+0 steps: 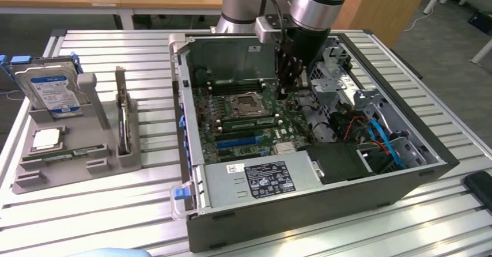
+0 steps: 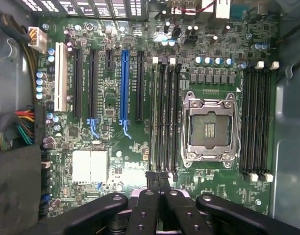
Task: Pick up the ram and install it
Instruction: 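Press down the ram until it locks into place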
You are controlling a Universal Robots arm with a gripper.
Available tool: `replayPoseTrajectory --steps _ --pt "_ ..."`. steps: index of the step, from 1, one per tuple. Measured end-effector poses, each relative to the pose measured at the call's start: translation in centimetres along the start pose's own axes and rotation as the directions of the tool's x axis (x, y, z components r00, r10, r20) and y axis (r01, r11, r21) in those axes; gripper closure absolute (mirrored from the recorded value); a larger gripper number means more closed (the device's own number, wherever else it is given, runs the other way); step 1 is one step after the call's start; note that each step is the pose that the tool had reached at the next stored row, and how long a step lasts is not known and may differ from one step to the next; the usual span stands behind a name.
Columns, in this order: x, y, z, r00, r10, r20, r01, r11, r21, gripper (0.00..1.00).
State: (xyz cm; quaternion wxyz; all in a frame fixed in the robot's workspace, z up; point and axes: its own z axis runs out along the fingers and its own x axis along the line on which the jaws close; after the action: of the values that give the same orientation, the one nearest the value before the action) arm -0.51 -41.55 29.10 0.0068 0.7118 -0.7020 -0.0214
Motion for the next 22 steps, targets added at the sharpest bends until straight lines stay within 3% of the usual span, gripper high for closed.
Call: replayPoseTrajectory --steps 13,22 --pt "0.0 -0.14 0.75 0.9999 -0.015 -0.0006 0.015 0.9999 0.0008 0.90" --pt "0.1 -0.32 2.32 0.9999 -0.013 -0.0006 0.013 0.9999 0.0025 0.90"
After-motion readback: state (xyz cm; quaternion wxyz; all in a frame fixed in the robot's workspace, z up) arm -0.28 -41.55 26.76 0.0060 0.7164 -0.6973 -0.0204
